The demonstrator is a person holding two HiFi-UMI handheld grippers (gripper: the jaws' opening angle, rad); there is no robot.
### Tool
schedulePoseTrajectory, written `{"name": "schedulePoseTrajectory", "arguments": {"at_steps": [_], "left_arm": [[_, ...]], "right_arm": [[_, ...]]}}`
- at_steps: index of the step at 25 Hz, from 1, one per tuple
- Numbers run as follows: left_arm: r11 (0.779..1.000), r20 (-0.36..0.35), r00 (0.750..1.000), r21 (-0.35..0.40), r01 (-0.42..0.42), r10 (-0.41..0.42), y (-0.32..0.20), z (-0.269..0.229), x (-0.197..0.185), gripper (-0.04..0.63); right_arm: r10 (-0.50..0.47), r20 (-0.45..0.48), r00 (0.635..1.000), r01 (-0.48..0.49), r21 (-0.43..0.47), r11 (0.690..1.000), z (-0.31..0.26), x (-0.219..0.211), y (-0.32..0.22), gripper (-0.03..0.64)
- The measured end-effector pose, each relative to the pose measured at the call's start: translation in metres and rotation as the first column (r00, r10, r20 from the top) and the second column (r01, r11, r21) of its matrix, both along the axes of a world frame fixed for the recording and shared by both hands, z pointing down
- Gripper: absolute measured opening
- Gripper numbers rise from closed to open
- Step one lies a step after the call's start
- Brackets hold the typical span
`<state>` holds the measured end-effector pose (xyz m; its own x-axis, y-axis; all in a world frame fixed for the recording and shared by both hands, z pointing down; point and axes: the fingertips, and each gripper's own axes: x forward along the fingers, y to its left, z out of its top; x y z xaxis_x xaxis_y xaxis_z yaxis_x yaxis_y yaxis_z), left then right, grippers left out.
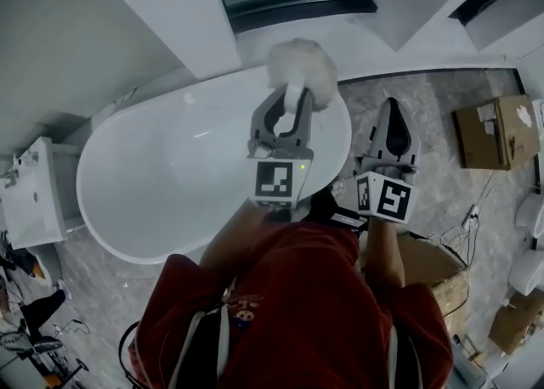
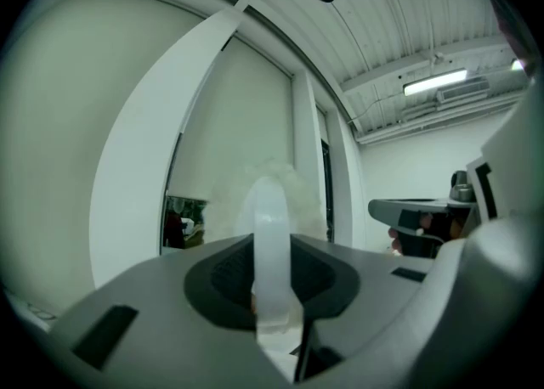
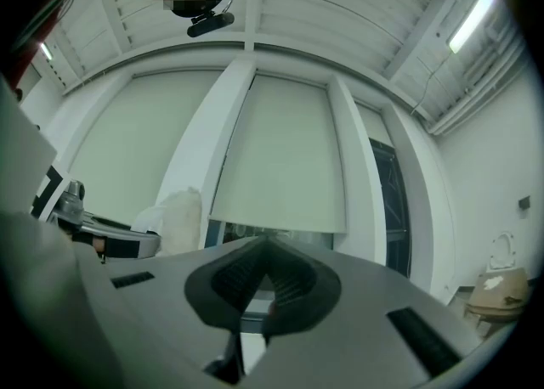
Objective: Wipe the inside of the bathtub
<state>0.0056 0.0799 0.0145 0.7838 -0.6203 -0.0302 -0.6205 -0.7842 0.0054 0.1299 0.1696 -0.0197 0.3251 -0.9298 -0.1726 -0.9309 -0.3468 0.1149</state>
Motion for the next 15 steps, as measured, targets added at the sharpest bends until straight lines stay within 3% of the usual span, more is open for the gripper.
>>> {"name": "schedulePoseTrajectory", "arguments": {"at_steps": [8, 12, 15], "left_arm": [[0.981, 0.029, 0.981, -0.040, 0.192, -0.191, -0.060, 0.026, 0.049, 0.092], [0.960, 0.090, 0.957, -0.033, 0.279, -0.275, -0.089, 0.051, 0.074, 0.092], [0.939, 0.121, 0.939, -0.082, 0.333, -0.322, -0.103, 0.070, 0.089, 0.092]], "right_arm": [[-0.179, 0.008, 0.984, 0.179, -0.004, 0.984, 0.018, 0.075, -0.088, 0.011], [-0.320, -0.028, 0.947, 0.319, -0.018, 0.948, 0.026, 0.102, -0.132, 0.011], [-0.396, -0.035, 0.918, 0.394, -0.035, 0.918, 0.036, 0.117, -0.156, 0.011]]}}
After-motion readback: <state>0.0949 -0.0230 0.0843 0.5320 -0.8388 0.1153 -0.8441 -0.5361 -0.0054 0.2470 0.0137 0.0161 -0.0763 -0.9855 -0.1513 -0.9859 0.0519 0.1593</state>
